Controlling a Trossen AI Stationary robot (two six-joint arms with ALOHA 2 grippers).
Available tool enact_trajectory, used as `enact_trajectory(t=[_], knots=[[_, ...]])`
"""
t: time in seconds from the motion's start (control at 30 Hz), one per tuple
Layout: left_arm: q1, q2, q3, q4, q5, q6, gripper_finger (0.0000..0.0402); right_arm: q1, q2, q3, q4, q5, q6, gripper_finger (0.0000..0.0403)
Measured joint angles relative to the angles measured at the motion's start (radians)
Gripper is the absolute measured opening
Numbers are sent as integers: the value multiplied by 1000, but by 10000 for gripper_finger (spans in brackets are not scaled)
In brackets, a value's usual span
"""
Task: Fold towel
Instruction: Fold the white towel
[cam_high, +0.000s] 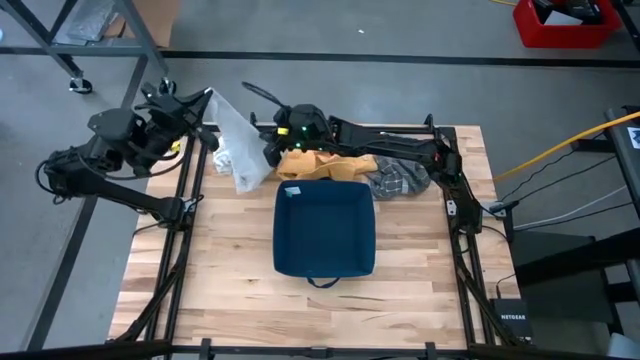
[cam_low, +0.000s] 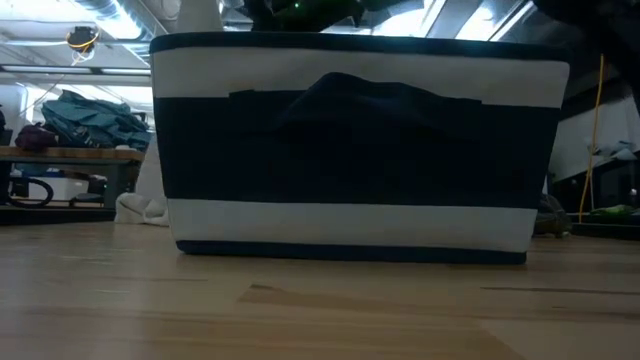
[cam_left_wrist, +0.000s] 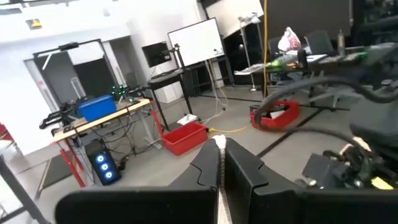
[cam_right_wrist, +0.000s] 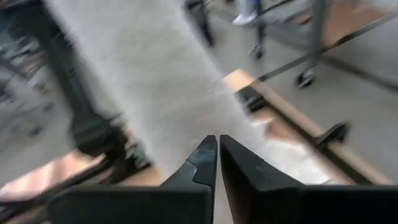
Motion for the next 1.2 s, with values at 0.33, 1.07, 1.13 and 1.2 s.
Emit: enact_trajectory(t=[0.33, 1.07, 1.13, 1.2], knots=[[-23, 19, 0, -12, 2, 20, 0, 53, 5, -1, -129, -261, -7, 75], [-141, 16, -1, -583, 144, -443, 0, 111, 6, -1, -113, -263, -425, 189], [-146, 16, -1, -643, 176, -510, 0, 111, 6, -1, -113, -263, -440, 189], [-146, 19, -1, -699, 224, -572, 0, 111, 6, -1, -107, -263, -446, 189]])
